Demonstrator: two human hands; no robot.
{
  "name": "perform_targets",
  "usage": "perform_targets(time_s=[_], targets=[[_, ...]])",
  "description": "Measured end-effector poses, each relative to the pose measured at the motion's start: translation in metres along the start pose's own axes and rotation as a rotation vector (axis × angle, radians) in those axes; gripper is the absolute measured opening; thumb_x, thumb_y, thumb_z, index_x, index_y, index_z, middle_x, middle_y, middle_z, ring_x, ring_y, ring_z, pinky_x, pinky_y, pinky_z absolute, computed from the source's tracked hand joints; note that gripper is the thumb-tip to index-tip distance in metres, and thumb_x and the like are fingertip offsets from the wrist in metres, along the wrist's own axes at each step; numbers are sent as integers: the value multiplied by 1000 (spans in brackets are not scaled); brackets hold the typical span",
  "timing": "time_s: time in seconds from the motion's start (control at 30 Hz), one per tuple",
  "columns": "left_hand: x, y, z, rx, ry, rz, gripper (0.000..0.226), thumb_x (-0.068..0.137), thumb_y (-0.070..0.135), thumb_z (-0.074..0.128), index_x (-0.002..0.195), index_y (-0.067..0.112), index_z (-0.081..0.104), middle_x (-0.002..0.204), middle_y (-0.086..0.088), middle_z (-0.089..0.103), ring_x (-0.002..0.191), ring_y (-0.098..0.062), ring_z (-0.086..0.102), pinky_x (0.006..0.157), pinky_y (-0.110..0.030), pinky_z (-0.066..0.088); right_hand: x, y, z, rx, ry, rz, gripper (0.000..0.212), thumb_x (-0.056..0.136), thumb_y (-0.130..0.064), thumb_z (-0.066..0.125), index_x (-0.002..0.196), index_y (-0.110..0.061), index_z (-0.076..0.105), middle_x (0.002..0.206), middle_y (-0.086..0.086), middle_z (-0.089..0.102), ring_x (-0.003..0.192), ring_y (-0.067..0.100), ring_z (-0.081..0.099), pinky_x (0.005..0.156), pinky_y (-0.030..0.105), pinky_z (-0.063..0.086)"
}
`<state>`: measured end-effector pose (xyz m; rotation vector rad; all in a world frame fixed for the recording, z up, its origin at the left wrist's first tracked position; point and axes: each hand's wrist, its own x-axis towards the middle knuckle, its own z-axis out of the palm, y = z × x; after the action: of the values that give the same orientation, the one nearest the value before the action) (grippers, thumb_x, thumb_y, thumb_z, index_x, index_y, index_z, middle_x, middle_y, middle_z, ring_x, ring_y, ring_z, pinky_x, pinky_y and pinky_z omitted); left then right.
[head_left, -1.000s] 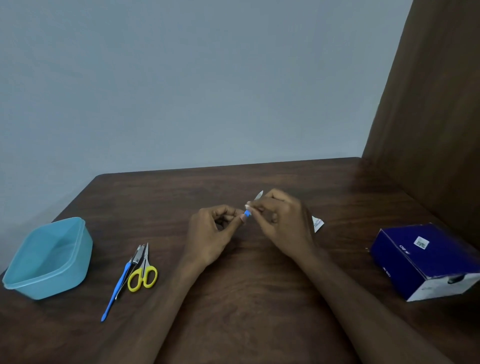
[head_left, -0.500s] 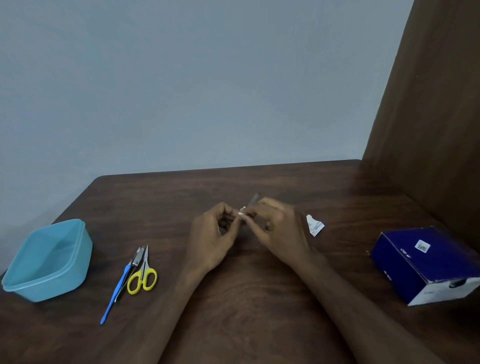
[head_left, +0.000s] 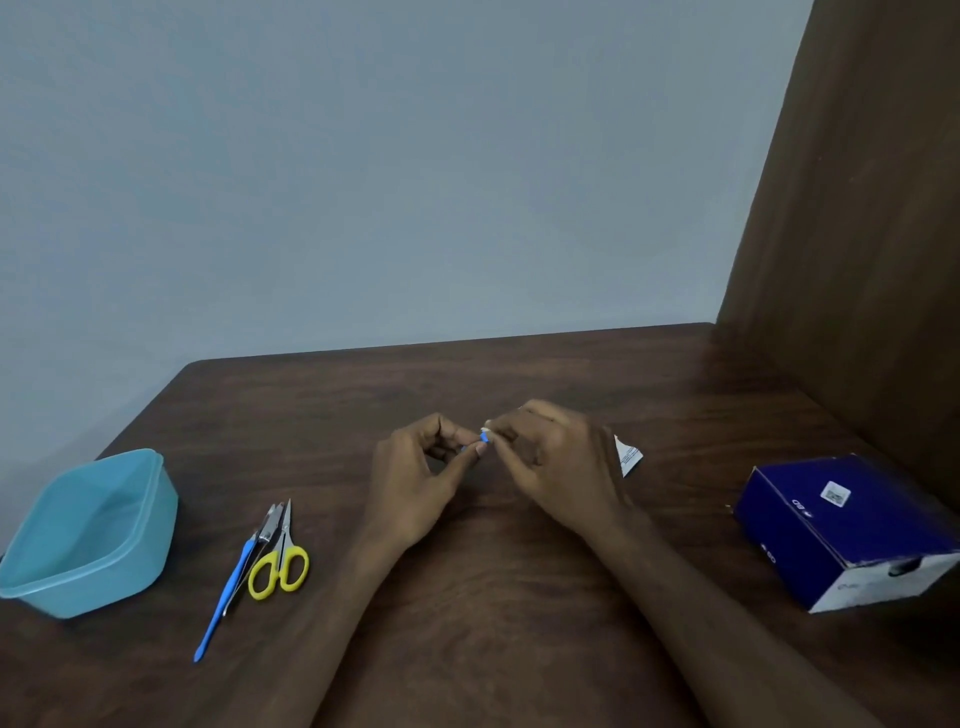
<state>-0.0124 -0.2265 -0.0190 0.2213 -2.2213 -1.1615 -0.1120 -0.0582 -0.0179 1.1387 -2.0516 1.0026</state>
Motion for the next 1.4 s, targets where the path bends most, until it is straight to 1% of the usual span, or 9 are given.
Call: perform_targets(time_s=[0.23,0.33,0.47,0.67,0.8,0.9,1.1,1.2,1.4], targets=[[-3,6,-1,53,76,26,26,79,22,96,96,30,78,75,19,76,70,-3,73,69,-11,51,7,24,-3,-5,207,359,12,93,-41,77,91,-30,79,84,-16,73,60,-5,49,63,33,55],[-6,6,-2,130,99,75,24,79,23,95,93,33,78,80,25,75,75,3,74,68,-13,54,3,10,-4,69,148,167,6,96,-34,76,95,-29,80,84,-14,71,61,-8,48,61,28,50],[-6,6,-4,132,134,95,21,81,24,93,92,32,78,83,24,77,81,5,75,71,-16,56,-1,3,-1,12,-1,-9,10,98,-36,70,101,-31,79,86,-12,71,73,9,67,60,35,55],[-1,7,-3,52,165,44,17,83,20,92,90,31,82,83,25,76,77,0,72,66,-15,53,10,19,-9,22,192,461,9,93,-44,78,93,-35,81,82,-18,75,60,3,62,61,33,57],[3,6,-3,-115,201,-61,14,84,21,92,91,31,85,80,19,80,73,0,74,64,-19,55,9,3,-4,527,156,718,8,95,-34,79,92,-28,81,88,-10,81,46,14,69,47,28,49],[6,4,-3,-189,233,-104,12,83,22,92,89,27,84,81,13,82,78,-3,78,67,-19,56,8,-19,2,794,-21,828,9,97,-24,78,96,-16,81,91,0,83,44,16,63,43,24,42],[7,-4,-2,-217,134,-82,11,84,21,92,89,27,84,85,10,81,76,-10,70,75,-25,58,6,-33,10,926,-61,873,11,98,-23,76,101,-15,82,96,3,83,51,10,62,44,23,41],[8,-4,-1,-236,97,-81,10,84,20,91,89,25,84,83,10,81,71,-5,64,71,-22,54,7,-29,12,917,-59,888,11,97,-24,77,100,-16,83,95,5,82,51,8,60,44,21,40],[8,-3,-2,-325,96,-156,10,88,17,88,98,18,85,84,1,83,72,-7,73,55,-22,54,7,-25,11,915,-71,900,10,96,-27,79,99,-19,85,96,0,83,53,8,61,45,21,42]])
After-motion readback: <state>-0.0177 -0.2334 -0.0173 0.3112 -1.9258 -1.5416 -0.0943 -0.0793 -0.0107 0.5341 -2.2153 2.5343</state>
